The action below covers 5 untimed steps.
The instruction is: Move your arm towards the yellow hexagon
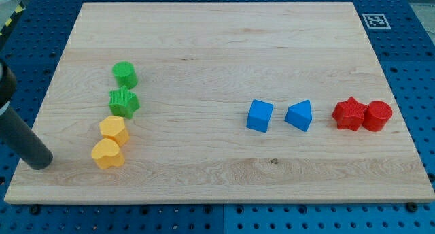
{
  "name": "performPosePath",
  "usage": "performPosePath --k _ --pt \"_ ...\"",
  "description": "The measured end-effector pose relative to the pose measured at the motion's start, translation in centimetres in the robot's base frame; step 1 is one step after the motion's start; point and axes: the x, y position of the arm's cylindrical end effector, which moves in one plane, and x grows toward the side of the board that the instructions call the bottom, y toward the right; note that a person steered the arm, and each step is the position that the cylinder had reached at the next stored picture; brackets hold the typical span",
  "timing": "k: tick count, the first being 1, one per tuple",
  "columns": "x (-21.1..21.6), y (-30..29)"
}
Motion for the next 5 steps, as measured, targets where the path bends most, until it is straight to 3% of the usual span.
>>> performPosePath --k 5 --pt "0.3 1.8"
